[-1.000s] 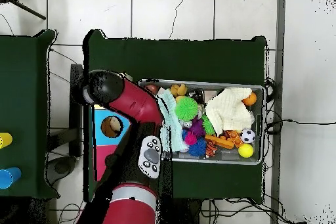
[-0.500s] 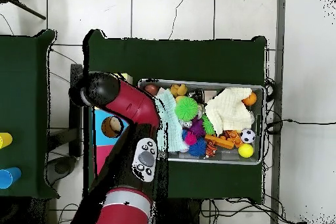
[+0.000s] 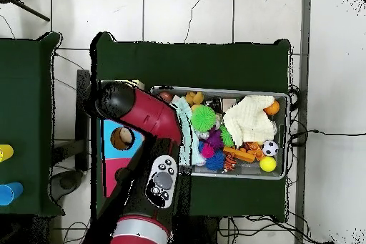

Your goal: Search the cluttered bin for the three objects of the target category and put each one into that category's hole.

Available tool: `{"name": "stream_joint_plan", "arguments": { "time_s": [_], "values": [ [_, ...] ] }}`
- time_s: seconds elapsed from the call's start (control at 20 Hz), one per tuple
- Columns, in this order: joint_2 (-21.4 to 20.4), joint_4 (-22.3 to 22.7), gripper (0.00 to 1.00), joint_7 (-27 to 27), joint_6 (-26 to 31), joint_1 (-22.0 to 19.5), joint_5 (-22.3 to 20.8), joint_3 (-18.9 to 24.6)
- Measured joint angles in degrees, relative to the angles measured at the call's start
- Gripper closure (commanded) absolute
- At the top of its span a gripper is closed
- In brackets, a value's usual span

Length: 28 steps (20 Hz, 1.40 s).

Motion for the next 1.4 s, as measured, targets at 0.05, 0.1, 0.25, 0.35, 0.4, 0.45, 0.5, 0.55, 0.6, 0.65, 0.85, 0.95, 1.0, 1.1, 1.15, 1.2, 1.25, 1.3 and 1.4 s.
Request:
{"name": "stream_joint_plan", "arguments": {
  "time_s": [0.05, 0.1, 0.25, 0.35, 0.4, 0.45, 0.5, 0.55, 0.6, 0.65, 0.85, 0.95, 1.0, 1.1, 1.15, 1.2, 1.25, 1.3, 1.4],
  "values": [
    [-0.38, 0.13, 1.0, 0.0, 0.01, -0.25, -0.67, -0.25],
    [-0.72, 0.2, 1.0, 0.0, 0.0, -0.55, -1.35, -0.49],
    [-1.56, 0.33, 1.0, 0.0, 0.0, -1.9, -3.05, -1.08],
    [-1.77, 0.44, 1.0, 0.0, -0.15, -2.94, -3.6, -1.04],
    [-1.83, 0.5, 1.0, 0.0, -0.31, -3.55, -3.83, -0.99],
    [-1.72, 0.65, 1.0, 0.0, -1.26, -4.87, -3.9, -0.5],
    [-1.54, 0.72, 1.0, 0.0, -2.42, -5.85, -3.9, 0.18],
    [-1.36, 0.79, 1.0, 0.0, -3.59, -6.82, -3.9, 0.86],
    [-1.24, 0.85, 1.0, 0.0, -4.47, -7.41, -3.89, 1.4],
    [-1.09, 0.96, 1.0, 0.0, -5.63, -8.23, -3.89, 2.19],
    [-0.02, 1.52, 1.0, 0.0, -11.04, -12.31, -3.87, 6.68],
    [0.56, 1.71, 1.0, 0.0, -11.74, -13.76, -3.88, 8.54],
    [0.7, 1.87, 1.0, 0.0, -11.66, -14.12, -3.88, 9.08],
    [0.71, 2.43, 1.0, 0.0, -10.95, -14.42, -3.87, 9.96],
    [0.64, 2.74, 1.0, 0.0, -10.38, -14.42, -3.88, 10.27],
    [0.57, 2.98, 1.0, 0.0, -9.86, -14.38, -3.88, 10.49],
    [0.5, 3.15, 1.0, 0.0, -9.4, -14.33, -3.88, 10.63],
    [0.34, 3.43, 1.0, 0.0, -8.25, -14.16, -3.92, 10.76],
    [-0.12, 3.77, 1.0, 0.0, -6.09, -13.72, -4.41, 10.74]
  ]
}}
